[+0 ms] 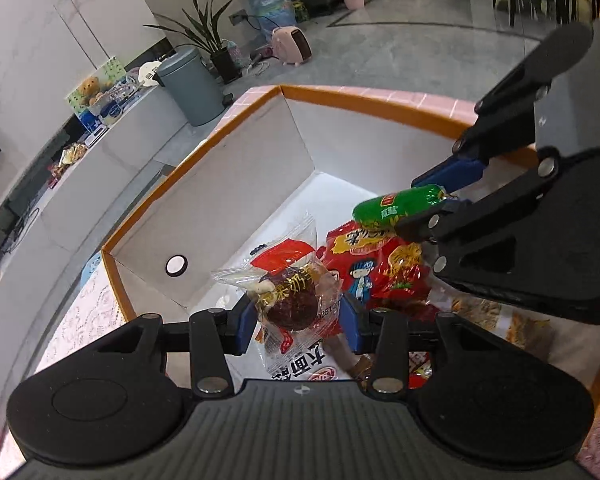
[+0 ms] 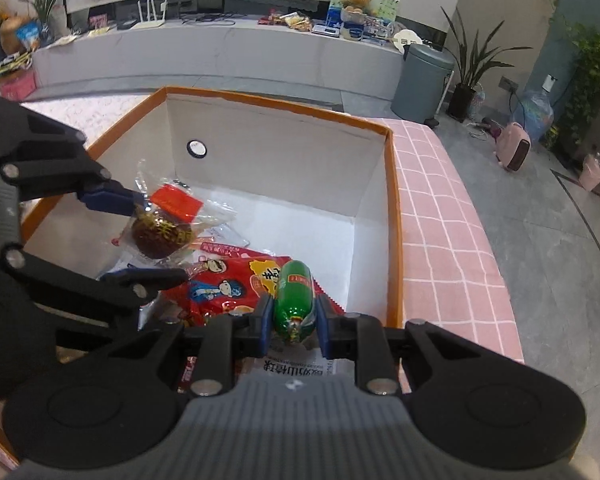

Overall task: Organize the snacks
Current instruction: 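Open the right gripper to drop the sausage while the left gripper drops the egg bag, then withdraw both tools from the box toward the last two snacks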

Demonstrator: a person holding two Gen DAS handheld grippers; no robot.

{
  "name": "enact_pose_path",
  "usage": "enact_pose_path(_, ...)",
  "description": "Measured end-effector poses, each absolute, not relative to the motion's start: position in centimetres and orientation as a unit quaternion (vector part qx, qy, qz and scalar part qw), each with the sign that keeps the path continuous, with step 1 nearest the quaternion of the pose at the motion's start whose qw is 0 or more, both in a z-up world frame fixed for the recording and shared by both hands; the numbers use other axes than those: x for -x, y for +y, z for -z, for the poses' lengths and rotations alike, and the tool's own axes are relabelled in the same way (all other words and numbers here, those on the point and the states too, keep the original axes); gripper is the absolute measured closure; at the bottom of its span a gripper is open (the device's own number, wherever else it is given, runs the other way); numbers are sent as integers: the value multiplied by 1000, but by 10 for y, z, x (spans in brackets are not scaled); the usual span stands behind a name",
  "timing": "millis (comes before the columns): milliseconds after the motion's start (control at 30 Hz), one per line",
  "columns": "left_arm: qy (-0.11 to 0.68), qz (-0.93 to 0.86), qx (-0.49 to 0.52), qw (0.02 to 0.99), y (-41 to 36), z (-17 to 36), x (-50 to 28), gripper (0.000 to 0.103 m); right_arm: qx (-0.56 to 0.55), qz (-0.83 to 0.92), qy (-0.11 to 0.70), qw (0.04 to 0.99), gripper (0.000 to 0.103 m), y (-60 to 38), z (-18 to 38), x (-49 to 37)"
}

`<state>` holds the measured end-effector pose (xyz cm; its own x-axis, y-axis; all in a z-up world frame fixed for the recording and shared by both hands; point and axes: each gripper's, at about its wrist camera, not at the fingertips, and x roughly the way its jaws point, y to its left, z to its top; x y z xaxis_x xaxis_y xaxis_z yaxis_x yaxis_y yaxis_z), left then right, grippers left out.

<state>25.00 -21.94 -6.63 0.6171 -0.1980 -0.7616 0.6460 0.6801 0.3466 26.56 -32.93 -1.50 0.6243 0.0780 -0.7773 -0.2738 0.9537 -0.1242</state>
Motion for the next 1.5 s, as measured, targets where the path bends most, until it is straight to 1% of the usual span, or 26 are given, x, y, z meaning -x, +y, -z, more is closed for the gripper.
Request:
enact_pose_path(100,376,252,-304,838,-219,68,-253,51,123,-97,428,890,83,-327,15,-268)
enact_pose_path(167,385,245,-305,836,-218,67,-255,46,127,-95,432,888,83,-326,15,-269)
enact_pose_path(200,388,241,-306,835,-217,67,-255,45,129,-92,433,887,83,-325,14,-269)
enact_pose_path(267,386,240,-301,838,-213,63,-252,44,129,-87,434,887,78,-325,14,-268)
enact_pose_path(300,385,242,-297,839,-210,61,-251,43,126,-87,435,887,74,-325,13,-268)
enact_pose_path(333,386,245,-294,839,-209,59,-250,42,119,-87,436,888,64,-326,11,-267)
enact_pose_path(367,387,247,-291,839,-207,56,-248,41,114,-86,435,889,58,-328,11,-265)
enact_pose_path(400,388,249,-289,839,-205,54,-247,38,108,-87,433,890,54,-329,9,-263)
enact_pose_path(433,387,249,-287,840,-204,51,-245,37,105,-87,431,892,45,-329,7,-261)
enact_pose_path(500,389,245,-283,842,-201,47,-239,36,96,-94,427,894,37,-329,3,-258)
enact_pose_path(533,390,243,-278,843,-198,45,-236,35,92,-91,424,896,27,-330,0,-255)
enact_pose_path(567,391,243,-273,845,-196,42,-233,35,88,-89,421,898,22,-330,-3,-253)
enact_pose_path(633,388,243,-269,847,-191,38,-226,35,68,-105,419,899,14,-333,-9,-248)
enact_pose_path(700,381,242,-270,851,-187,33,-222,34,54,-109,413,903,11,-333,-16,-242)
enact_pose_path(733,376,240,-270,853,-184,30,-220,33,54,-108,408,905,7,-332,-20,-239)
enact_pose_path(900,375,224,-242,867,-169,13,-214,31,28,-111,397,911,6,-328,-33,-222)
enact_pose_path(933,374,223,-233,869,-165,9,-212,31,20,-106,399,910,3,-327,-36,-219)
enact_pose_path(1100,369,221,-188,883,-142,-9,-200,29,-14,-104,400,910,3,-323,-45,-201)
enact_pose_path(1300,360,190,-119,906,-102,-23,-184,28,-30,-83,359,929,3,-301,-50,-167)
enact_pose_path(1433,346,158,-97,920,-72,-26,-170,28,-37,-79,329,940,3,-276,-46,-147)
enact_pose_path(1500,339,142,-84,926,-56,-27,-162,25,-43,-85,320,943,3,-264,-41,-138)
